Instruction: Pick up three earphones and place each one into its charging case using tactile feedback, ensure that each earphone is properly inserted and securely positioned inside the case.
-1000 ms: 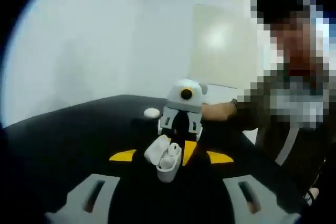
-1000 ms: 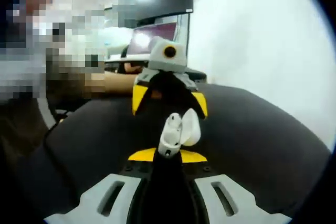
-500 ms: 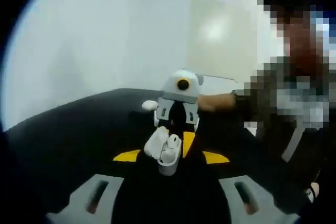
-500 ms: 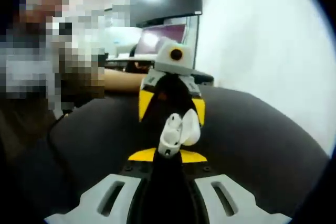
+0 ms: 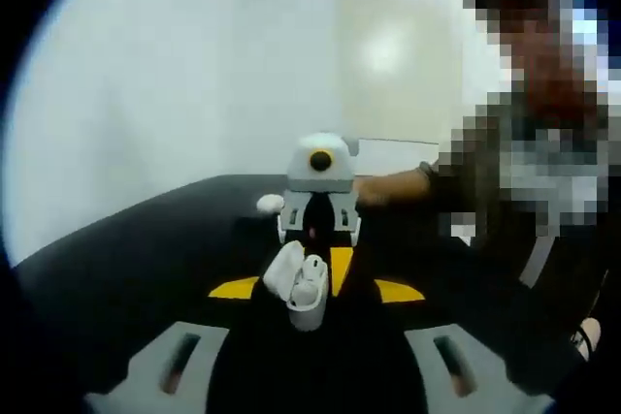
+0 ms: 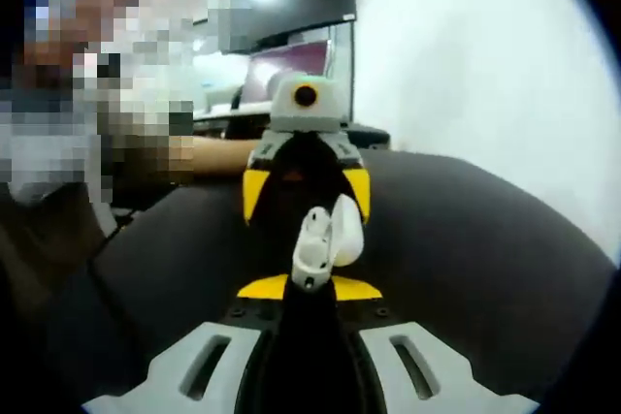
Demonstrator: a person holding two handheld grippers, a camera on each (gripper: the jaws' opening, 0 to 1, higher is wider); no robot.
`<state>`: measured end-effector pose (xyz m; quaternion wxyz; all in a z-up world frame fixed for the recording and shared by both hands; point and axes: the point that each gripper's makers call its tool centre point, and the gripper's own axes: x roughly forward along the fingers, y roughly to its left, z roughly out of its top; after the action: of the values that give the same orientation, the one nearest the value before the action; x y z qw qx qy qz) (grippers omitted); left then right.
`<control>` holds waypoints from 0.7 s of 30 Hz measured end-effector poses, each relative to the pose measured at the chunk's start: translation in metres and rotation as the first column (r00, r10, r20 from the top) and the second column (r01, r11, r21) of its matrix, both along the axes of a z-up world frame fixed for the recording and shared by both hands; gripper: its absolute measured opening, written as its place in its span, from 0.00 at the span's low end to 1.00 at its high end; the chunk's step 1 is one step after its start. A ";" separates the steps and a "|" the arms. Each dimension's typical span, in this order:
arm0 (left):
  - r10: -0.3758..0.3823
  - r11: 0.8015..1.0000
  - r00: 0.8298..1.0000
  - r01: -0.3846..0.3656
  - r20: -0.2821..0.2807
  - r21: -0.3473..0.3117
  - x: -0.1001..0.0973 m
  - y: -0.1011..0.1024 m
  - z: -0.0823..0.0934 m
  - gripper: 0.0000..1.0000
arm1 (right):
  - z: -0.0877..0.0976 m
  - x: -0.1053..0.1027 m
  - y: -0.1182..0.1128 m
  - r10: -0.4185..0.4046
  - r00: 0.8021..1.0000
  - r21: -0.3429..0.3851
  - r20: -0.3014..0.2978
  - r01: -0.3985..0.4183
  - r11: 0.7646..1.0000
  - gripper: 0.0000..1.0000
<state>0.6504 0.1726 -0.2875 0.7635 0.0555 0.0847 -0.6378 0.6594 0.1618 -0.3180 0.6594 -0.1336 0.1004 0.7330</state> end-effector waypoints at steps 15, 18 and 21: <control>0.001 1.000 1.000 -0.001 0.013 -0.022 0.000 -0.001 0.003 0.32 | -0.002 0.002 -0.001 -0.014 1.000 -0.009 -0.026 0.013 1.000 0.16; 0.018 1.000 0.999 -0.017 0.036 -0.015 0.003 0.000 0.002 0.25 | -0.002 0.002 -0.001 -0.014 1.000 -0.010 -0.028 0.014 1.000 0.16; 0.015 1.000 0.999 -0.015 0.045 -0.011 0.003 0.001 0.002 0.26 | -0.002 0.002 -0.001 -0.014 1.000 -0.009 -0.027 0.014 1.000 0.16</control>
<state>0.6538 0.1731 -0.2856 0.7704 0.0649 0.0645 -0.6310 0.6616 0.1606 -0.3201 0.6626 -0.1260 0.1134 0.7296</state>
